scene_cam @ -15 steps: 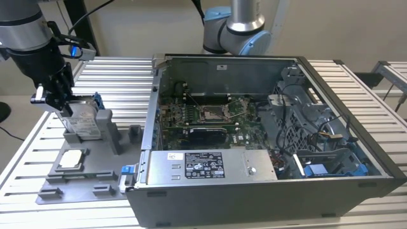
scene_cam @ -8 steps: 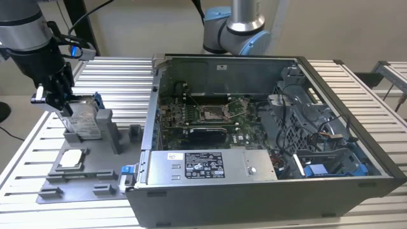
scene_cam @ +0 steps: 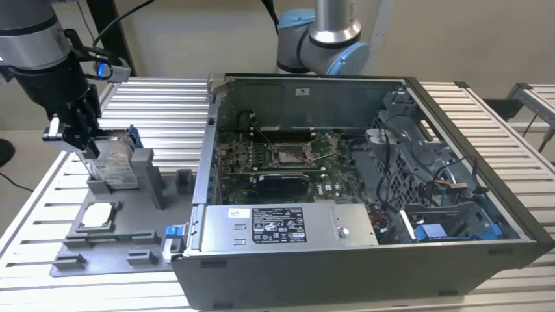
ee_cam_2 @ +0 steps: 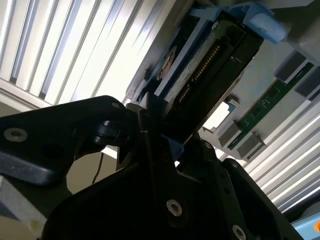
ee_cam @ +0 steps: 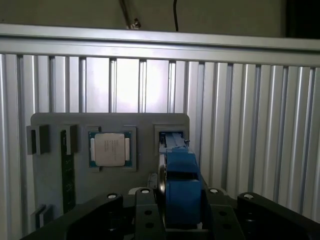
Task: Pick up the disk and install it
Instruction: 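Pick up the disk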
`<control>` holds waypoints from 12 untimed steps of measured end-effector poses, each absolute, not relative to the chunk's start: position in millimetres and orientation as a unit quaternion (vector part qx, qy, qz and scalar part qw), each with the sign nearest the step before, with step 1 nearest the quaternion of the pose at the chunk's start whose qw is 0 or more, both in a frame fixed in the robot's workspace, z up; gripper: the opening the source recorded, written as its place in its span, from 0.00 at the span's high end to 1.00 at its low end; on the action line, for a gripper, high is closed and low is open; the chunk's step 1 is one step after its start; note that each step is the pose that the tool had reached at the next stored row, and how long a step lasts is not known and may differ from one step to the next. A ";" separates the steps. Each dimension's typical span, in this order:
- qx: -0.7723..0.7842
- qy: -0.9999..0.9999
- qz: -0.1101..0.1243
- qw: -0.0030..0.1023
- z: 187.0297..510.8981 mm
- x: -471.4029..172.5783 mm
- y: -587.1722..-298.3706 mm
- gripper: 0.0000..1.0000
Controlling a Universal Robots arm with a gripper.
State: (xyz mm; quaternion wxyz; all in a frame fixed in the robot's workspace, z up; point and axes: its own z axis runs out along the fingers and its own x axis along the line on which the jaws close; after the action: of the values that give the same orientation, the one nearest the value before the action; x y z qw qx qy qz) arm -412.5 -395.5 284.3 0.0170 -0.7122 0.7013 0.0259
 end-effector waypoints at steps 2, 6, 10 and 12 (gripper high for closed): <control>-0.712 0.701 0.026 0.017 284.6 -412.6 -395.5 1.00; -0.712 0.701 0.026 0.017 291.7 -412.6 -395.5 1.00; -0.712 0.701 0.026 0.017 300.7 -412.5 -395.5 1.00; -0.712 0.701 0.026 0.017 304.0 -412.5 -395.5 1.00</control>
State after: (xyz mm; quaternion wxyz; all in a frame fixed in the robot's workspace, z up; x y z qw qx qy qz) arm -412.5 -395.5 304.0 0.0170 -0.7122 0.7013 0.0260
